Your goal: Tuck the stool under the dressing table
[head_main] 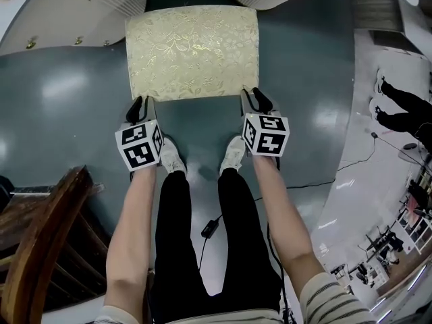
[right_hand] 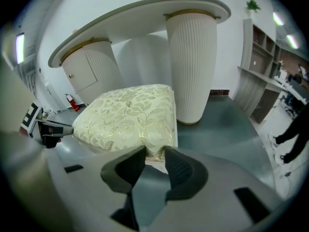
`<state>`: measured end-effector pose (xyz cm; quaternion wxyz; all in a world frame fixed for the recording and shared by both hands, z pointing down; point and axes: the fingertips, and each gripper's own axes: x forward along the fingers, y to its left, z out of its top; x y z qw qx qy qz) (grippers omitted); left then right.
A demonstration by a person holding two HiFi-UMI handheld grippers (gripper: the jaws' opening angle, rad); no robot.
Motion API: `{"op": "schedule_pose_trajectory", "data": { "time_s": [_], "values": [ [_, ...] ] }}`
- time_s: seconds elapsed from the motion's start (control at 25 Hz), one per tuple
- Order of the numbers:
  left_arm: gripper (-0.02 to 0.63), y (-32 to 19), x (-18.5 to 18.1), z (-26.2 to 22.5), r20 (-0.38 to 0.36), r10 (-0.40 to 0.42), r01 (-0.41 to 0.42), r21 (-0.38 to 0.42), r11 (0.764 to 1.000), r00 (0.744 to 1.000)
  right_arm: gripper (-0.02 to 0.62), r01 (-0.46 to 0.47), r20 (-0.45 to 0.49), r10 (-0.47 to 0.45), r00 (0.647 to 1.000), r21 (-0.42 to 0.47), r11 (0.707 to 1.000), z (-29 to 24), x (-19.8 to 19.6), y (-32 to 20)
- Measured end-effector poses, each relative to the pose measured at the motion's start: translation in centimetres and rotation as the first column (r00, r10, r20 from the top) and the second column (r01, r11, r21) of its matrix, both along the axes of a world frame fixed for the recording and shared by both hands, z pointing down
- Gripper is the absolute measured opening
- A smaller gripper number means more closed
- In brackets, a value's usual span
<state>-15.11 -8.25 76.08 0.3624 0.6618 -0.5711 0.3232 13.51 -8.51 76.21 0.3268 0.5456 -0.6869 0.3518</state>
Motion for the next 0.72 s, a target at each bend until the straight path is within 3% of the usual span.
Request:
{"op": "schedule_pose_trajectory", "data": {
  "time_s": [0.72],
  "values": [
    [0.074, -3.0, 2.2, 0.4, 0.0, 0.028, -0.028, 0.011, 1.0, 1.0, 0.123, 0.018, -0.032, -0.017, 0.999, 0.026, 0.999, 0.0, 1.7, -6.1]
  ]
}}
